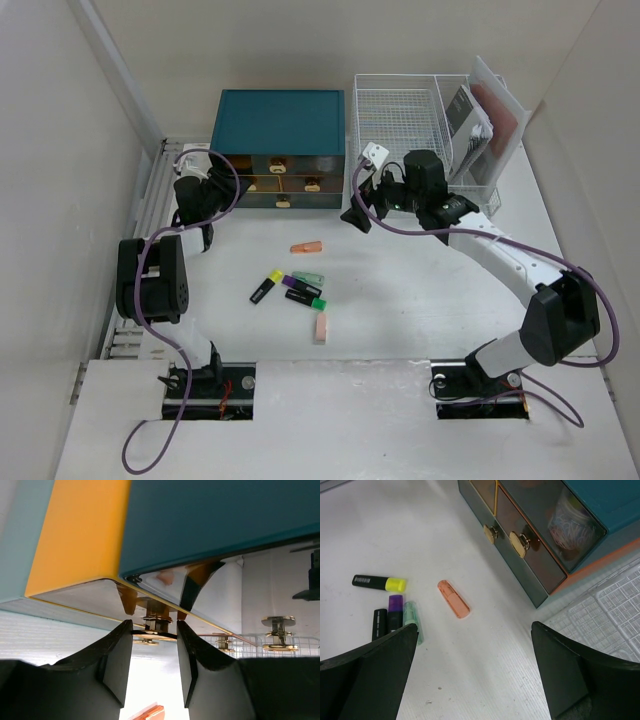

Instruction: Organize the desk

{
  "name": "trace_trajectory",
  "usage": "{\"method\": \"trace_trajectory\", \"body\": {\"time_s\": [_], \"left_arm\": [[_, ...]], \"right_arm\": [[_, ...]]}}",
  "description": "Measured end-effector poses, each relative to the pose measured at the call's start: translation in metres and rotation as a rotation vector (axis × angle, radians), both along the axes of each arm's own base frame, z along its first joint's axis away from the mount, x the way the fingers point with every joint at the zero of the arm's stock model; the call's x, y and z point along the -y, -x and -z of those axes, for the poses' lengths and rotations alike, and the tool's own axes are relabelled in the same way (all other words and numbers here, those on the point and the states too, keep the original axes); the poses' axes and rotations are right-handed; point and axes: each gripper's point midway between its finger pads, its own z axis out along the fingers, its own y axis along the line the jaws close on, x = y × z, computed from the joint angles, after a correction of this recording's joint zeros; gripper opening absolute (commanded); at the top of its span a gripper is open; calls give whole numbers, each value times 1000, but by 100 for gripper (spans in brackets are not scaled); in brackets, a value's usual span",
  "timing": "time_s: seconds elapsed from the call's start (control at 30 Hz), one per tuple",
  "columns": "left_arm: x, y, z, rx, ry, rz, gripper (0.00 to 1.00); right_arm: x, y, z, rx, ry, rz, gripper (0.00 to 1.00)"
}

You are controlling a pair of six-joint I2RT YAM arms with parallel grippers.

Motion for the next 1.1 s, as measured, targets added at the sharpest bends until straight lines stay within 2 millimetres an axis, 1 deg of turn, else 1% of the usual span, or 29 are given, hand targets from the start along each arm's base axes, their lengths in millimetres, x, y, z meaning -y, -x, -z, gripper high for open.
{"method": "trace_trajectory", "body": {"time_s": [0.07,0.33,0.53,0.73,0.83,0.97,1.0,1.03,1.07,1.1], "left_arm": [[0,0,0,-1,1,0,23],[-1,4,1,5,4,-10,23],[-1,30,2,3,3,-22,22],[-2,53,1,-5,-8,-33,22],[-2,68,0,-14,-14,-36,21],[-2,81,0,-23,-15,-40,21],[-2,85,1,-28,-16,-40,23],[-2,88,3,-34,-17,-40,29],[-2,91,3,-35,-19,-40,39],[-2,94,3,-39,-21,-40,53]], "right_arm": [[0,0,0,0,0,-1,100],[-1,1,0,-2,-3,-8,100],[-2,3,-1,-3,-7,-21,100],[-4,5,-2,-2,-12,-40,100],[-5,7,-2,-2,-13,-49,100],[-6,9,-2,-2,-18,-67,100],[-7,10,-2,0,-18,-71,100],[-7,10,-2,1,-18,-77,100],[-8,11,-2,3,-19,-82,100],[-8,11,-2,6,-20,-87,100]]}}
